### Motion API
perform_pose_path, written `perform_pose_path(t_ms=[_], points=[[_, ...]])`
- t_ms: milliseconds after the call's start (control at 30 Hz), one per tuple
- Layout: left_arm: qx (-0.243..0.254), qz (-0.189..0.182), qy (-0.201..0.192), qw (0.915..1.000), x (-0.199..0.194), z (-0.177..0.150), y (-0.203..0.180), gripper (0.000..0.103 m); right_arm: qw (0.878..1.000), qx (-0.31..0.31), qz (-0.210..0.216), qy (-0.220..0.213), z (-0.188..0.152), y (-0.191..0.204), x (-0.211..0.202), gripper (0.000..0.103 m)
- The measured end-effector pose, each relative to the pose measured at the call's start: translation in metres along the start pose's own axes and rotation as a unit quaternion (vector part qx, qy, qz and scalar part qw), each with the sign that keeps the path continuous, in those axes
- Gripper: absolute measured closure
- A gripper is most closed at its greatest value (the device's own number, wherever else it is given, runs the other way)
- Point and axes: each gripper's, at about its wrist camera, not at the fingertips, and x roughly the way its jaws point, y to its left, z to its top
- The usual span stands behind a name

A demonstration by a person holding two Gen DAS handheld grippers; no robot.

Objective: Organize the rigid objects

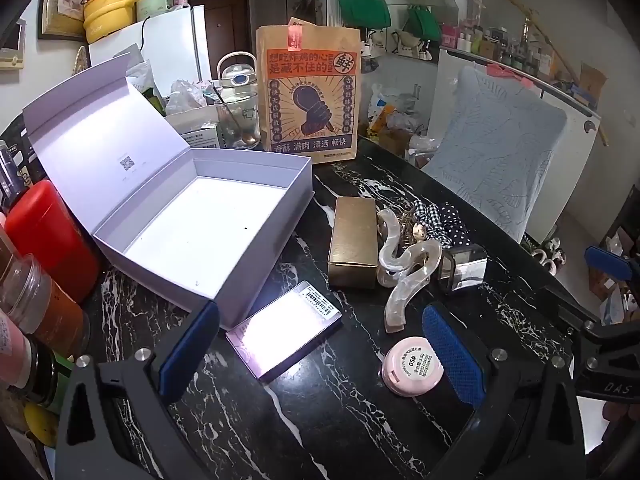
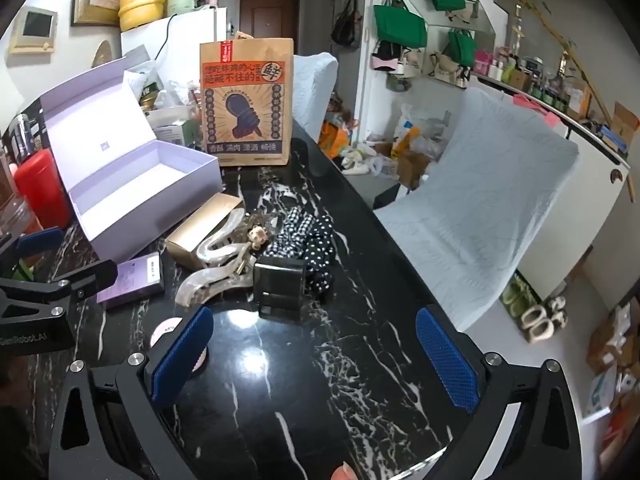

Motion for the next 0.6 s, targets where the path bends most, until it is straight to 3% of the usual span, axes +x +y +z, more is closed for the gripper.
perform_pose_path(t_ms=[600], points=[[0.0, 0.001, 0.004, 1.0, -0.0008, -0.0033, -0.0004, 0.0, 1.0, -0.001, 0.003, 0.002, 0.0008, 0.0017, 0.0008, 0.0]])
